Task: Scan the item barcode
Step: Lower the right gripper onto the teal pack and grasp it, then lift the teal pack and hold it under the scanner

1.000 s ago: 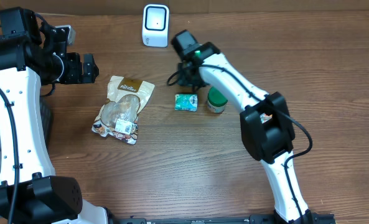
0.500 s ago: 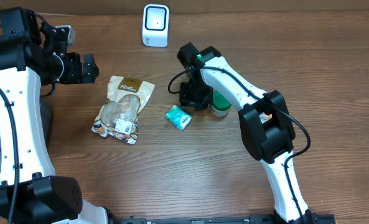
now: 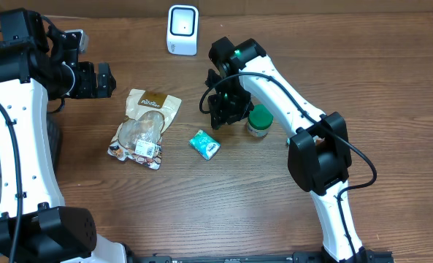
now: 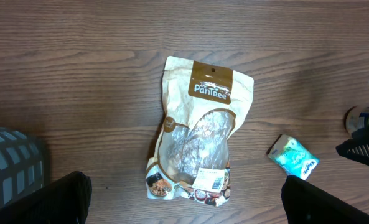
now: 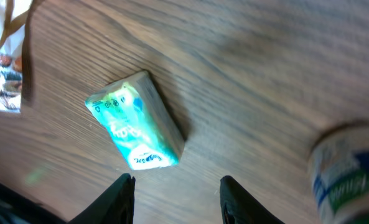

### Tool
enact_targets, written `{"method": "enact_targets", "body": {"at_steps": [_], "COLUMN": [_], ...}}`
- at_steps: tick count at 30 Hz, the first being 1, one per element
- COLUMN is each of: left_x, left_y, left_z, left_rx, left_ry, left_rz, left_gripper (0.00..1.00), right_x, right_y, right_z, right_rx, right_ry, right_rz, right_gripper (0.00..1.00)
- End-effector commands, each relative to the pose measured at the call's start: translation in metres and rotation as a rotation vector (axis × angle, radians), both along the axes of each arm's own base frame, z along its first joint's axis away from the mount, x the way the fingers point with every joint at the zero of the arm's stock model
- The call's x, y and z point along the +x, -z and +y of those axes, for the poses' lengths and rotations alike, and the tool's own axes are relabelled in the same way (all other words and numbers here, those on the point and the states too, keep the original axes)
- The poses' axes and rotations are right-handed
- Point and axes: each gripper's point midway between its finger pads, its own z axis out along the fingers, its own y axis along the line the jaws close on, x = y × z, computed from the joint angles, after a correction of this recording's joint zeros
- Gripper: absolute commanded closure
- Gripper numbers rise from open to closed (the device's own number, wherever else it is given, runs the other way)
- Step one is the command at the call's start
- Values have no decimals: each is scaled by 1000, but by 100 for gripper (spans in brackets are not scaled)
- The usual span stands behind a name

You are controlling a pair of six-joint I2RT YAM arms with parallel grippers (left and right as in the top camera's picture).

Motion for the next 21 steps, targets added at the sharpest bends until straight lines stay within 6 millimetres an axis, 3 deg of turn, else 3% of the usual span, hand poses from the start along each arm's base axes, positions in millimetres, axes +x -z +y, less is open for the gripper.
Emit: {"method": "enact_targets", "body": {"at_steps": [1, 10, 15, 19, 21], "left_x": [1, 1, 1, 1, 1], "left_y": [-10, -10, -10, -10, -10], "left_z": [-4, -4, -4, -4, -4], "left_rx": [9, 9, 9, 9, 9], "left_ry": [29, 29, 29, 29, 29], "left_rz": [-33, -33, -33, -33, -33], "left_gripper": [0, 0, 0, 0, 0], "right_x": [-15, -39, -39, -38, -41], "right_y": [3, 43, 60, 60, 54], "right_z": [7, 32, 33, 34, 41], "right_rx": [103, 181, 148, 136, 178], "right_ry": [-183, -185, -23, 40, 41], "right_rz": [-1, 48, 85, 100, 127], "right_gripper": [59, 60, 76, 95, 96]}}
